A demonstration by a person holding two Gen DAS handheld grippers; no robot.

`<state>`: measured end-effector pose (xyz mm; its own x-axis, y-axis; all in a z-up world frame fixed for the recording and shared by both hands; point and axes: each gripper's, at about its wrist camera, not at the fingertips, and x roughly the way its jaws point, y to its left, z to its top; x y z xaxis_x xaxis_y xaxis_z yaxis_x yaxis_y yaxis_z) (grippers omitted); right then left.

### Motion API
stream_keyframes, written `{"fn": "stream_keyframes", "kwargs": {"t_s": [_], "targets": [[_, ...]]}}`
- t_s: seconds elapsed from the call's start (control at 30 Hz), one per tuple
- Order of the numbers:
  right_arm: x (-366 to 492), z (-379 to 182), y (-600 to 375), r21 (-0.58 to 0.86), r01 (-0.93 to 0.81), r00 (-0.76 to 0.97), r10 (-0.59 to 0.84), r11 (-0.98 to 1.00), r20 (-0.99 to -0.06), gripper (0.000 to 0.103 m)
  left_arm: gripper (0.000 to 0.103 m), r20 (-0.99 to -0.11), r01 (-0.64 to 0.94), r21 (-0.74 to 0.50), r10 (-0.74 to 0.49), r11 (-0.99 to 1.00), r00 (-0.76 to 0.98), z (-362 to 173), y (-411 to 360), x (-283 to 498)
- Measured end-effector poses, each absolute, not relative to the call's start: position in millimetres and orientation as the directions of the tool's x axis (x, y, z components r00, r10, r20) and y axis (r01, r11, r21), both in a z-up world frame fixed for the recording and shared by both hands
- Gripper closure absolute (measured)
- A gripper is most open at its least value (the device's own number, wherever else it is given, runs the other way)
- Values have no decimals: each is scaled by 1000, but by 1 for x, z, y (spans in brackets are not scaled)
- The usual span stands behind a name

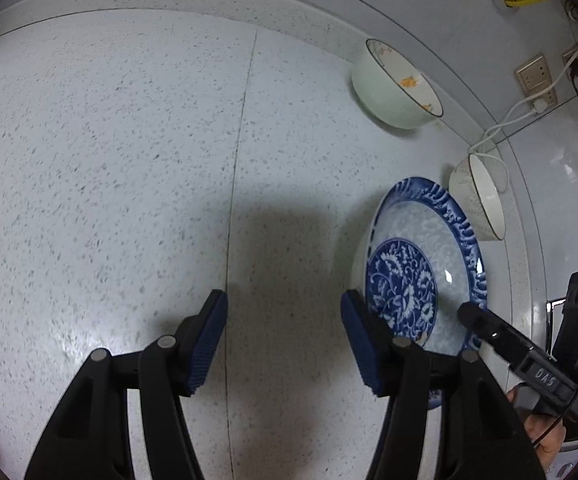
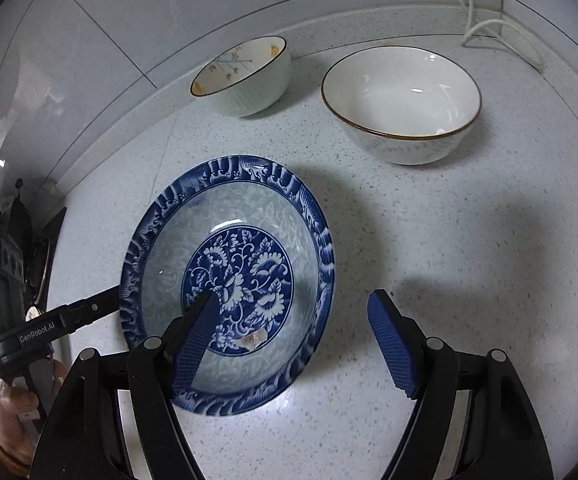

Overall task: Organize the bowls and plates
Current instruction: 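Move both grippers to the rim of the blue-and-white patterned plate, then close both grippers on the blue-and-white plate rim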

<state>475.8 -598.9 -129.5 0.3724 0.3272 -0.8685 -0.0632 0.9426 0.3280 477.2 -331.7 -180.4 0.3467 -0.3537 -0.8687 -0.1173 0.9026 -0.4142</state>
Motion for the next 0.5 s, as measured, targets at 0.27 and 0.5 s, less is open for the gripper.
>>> {"fn": "stream_keyframes", "kwargs": {"t_s": [0.27, 0.5], "targets": [[480, -148, -595, 322, -79, 342, 329, 943, -880, 50, 50, -848, -101, -448, -386, 888, 362, -183, -334, 497], [482, -149, -597, 351, -83, 346, 357, 933, -868, 60, 52, -811, -114, -498, -415, 860, 413, -162, -317, 496]]}}
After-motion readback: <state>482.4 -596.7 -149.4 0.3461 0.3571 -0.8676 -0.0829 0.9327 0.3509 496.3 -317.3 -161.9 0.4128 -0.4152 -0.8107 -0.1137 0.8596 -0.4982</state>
